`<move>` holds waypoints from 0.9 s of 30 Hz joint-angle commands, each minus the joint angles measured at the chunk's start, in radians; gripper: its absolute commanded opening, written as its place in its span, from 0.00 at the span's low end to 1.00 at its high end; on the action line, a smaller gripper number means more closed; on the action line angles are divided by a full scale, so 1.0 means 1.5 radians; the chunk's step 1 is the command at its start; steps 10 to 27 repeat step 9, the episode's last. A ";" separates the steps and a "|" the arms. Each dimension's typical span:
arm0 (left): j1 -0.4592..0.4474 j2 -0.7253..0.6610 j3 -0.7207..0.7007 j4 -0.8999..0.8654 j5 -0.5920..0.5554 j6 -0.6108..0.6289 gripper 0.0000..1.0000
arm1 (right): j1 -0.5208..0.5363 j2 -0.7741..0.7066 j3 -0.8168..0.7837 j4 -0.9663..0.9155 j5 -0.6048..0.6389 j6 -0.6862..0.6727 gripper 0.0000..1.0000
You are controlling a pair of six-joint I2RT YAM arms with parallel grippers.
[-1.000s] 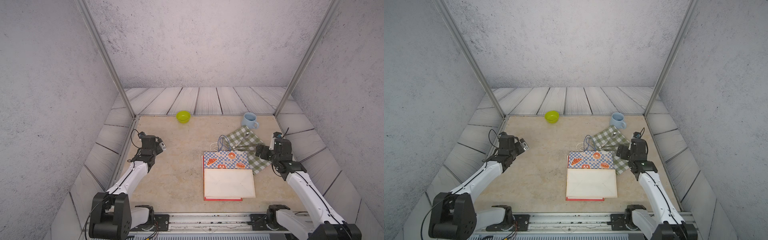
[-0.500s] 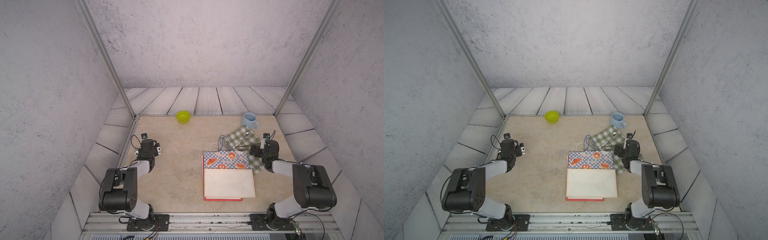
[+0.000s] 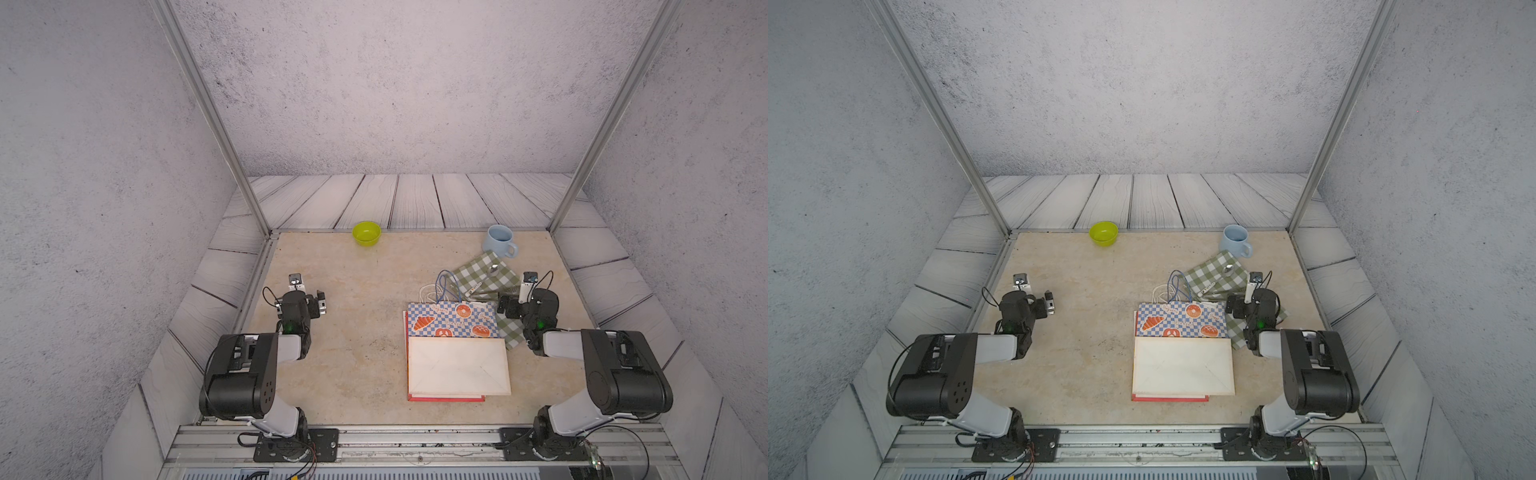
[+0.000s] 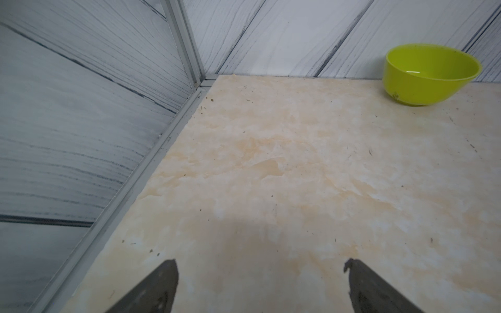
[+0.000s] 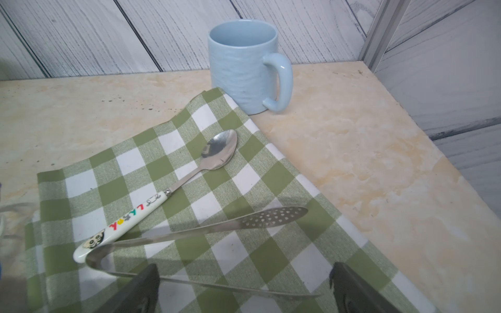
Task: Put away the paper bag
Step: Reset both arms
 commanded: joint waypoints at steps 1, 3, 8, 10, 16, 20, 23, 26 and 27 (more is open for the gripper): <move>-0.002 -0.011 0.014 -0.011 -0.006 0.007 0.99 | -0.002 -0.006 0.005 0.007 -0.007 -0.008 0.99; -0.002 -0.004 0.020 -0.012 -0.006 0.008 0.99 | -0.002 -0.006 0.005 0.007 -0.006 -0.009 0.99; -0.002 -0.004 0.023 -0.017 -0.007 0.007 0.99 | -0.001 -0.006 0.006 0.006 -0.004 -0.009 0.99; -0.002 -0.009 0.013 -0.005 -0.004 0.009 0.99 | -0.002 -0.007 0.006 0.005 -0.004 -0.009 0.99; -0.002 -0.009 0.013 -0.005 -0.004 0.009 0.99 | -0.002 -0.007 0.006 0.005 -0.004 -0.009 0.99; -0.002 -0.009 0.013 -0.005 -0.004 0.009 0.99 | -0.002 -0.007 0.006 0.005 -0.004 -0.009 0.99; -0.002 -0.009 0.013 -0.005 -0.004 0.009 0.99 | -0.002 -0.007 0.006 0.005 -0.004 -0.009 0.99; -0.002 -0.009 0.013 -0.005 -0.004 0.009 0.99 | -0.002 -0.007 0.006 0.005 -0.004 -0.009 0.99; -0.002 -0.009 0.013 -0.005 -0.004 0.009 0.99 | -0.002 -0.007 0.006 0.005 -0.004 -0.009 0.99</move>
